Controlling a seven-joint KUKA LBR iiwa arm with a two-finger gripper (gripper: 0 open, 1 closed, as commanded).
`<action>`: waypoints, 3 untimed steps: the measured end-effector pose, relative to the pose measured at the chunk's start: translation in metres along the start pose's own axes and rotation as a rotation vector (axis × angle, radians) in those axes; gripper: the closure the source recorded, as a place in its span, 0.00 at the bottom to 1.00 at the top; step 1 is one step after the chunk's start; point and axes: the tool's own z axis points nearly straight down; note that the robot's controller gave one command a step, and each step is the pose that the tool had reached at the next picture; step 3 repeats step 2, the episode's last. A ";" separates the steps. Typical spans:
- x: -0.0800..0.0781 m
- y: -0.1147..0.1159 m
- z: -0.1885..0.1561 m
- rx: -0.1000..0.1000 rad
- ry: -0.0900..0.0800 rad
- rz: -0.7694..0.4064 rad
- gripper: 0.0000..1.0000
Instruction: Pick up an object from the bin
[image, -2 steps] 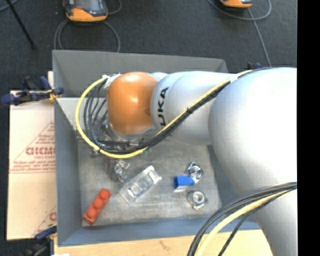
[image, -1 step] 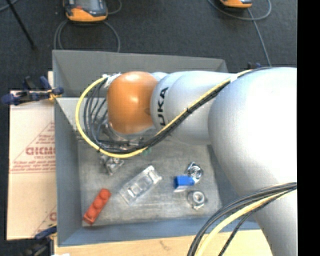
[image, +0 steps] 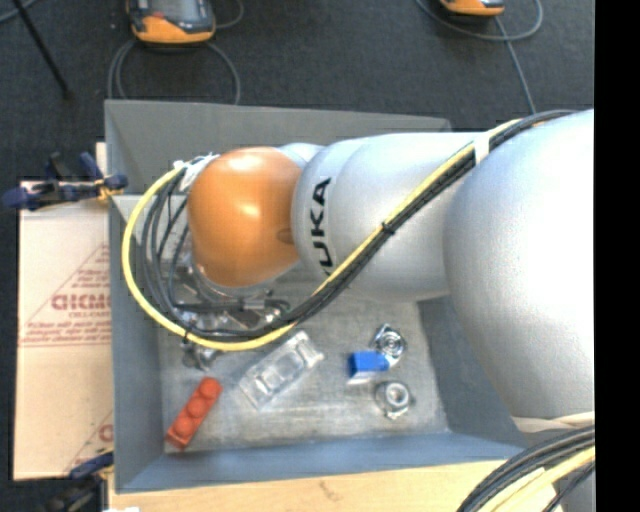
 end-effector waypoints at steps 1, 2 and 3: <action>-0.043 -0.086 -0.014 0.004 -0.001 0.180 1.00; -0.038 -0.092 -0.113 0.007 -0.004 0.167 1.00; -0.038 -0.092 -0.113 0.007 -0.004 0.167 1.00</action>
Offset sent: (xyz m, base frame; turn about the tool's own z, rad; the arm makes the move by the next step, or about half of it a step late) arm 0.0893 -0.0212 0.0119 0.1777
